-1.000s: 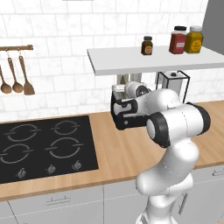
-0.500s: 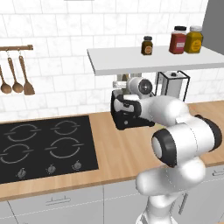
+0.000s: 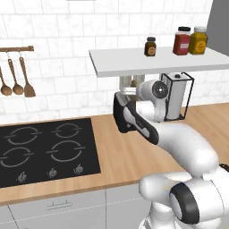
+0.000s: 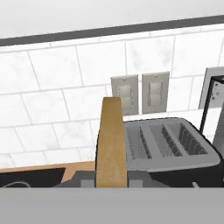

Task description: Start the toaster. Once the lever pops up, take the bread to the plate on the dining counter.

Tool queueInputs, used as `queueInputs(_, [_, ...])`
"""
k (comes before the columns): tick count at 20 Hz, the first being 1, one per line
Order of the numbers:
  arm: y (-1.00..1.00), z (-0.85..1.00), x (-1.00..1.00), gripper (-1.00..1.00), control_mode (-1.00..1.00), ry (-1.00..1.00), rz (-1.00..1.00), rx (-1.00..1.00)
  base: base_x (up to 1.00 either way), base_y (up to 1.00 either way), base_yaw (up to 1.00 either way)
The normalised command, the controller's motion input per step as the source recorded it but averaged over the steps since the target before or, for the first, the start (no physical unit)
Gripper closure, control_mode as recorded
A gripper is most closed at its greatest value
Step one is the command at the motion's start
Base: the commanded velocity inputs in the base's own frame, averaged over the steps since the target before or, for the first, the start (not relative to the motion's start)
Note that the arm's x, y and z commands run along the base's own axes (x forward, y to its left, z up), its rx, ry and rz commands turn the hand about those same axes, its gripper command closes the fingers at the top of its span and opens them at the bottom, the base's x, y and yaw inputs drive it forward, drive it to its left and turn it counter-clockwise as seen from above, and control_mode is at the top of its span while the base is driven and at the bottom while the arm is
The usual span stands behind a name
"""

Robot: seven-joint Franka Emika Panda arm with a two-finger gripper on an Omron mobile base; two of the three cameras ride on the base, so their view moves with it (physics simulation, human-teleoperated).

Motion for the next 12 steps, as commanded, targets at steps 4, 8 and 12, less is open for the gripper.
queueInputs(4, [0.00, 0.32, -1.00, 1.00, -1.00, 0.00, 0.04, 0.00, 0.00, 0.00, 0.00])
queueInputs(8, [0.00, 0.13, -1.00, 1.00, -1.00, 0.00, 0.05, -0.01, 0.00, 0.00, 0.00])
queueInputs(12, [0.00, 0.00, -0.63, 1.00, -1.00, 0.08, 0.03, -0.08, 0.00, 0.00, 0.00])
